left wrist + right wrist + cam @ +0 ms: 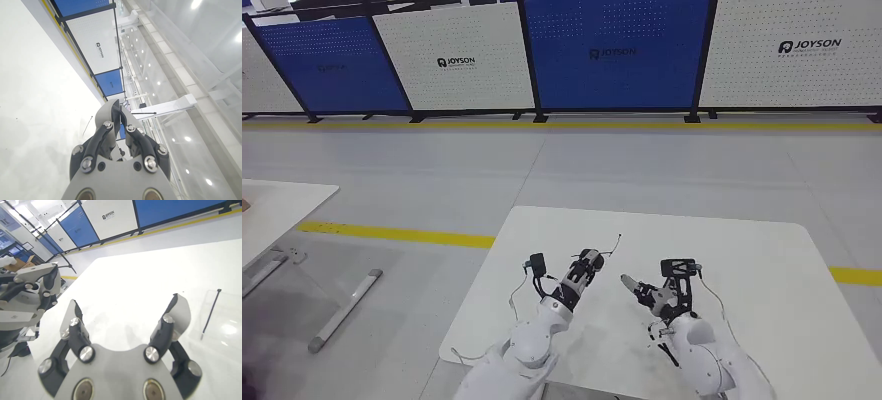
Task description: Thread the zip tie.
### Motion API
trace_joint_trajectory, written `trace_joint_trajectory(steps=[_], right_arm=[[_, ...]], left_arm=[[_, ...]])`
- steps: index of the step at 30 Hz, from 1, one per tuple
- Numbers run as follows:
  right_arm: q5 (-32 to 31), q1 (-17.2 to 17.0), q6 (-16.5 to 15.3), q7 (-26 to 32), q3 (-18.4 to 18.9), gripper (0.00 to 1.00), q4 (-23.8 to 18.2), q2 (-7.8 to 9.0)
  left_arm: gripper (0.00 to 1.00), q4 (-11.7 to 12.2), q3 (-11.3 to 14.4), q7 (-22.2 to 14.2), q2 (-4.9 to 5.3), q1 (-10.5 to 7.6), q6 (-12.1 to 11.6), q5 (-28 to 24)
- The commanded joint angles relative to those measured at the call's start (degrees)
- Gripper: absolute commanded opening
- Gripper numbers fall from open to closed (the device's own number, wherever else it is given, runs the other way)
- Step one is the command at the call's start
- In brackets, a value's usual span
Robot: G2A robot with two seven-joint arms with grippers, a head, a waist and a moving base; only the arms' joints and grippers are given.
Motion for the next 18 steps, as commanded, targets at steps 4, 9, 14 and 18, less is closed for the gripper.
trace_joint_trajectory(steps=[4,9,14,18], right_arm=[[-9.15,-0.08,2.73,-5.26,-1.37,1.00,0.60,0.06],[-9.54,0.30,2.34,-6.03,-2.48,1.00,0.48,-0.25],[-9.54,0.30,2.34,-6.03,-2.48,1.00,0.48,-0.25],[-10.77,0.22,1.94,-5.85,-2.55,1.00,0.75,-0.17]], left_arm=[[0.00,-0.08,0.15,-0.56,-0.09,-0.06,0.97,-0.08],[0.00,-0.11,0.53,-0.45,-0.25,-0.30,1.29,0.33],[0.00,-0.11,0.53,-0.45,-0.25,-0.30,1.29,0.33],[0.00,-0.11,0.53,-0.45,-0.25,-0.30,1.29,0.33]])
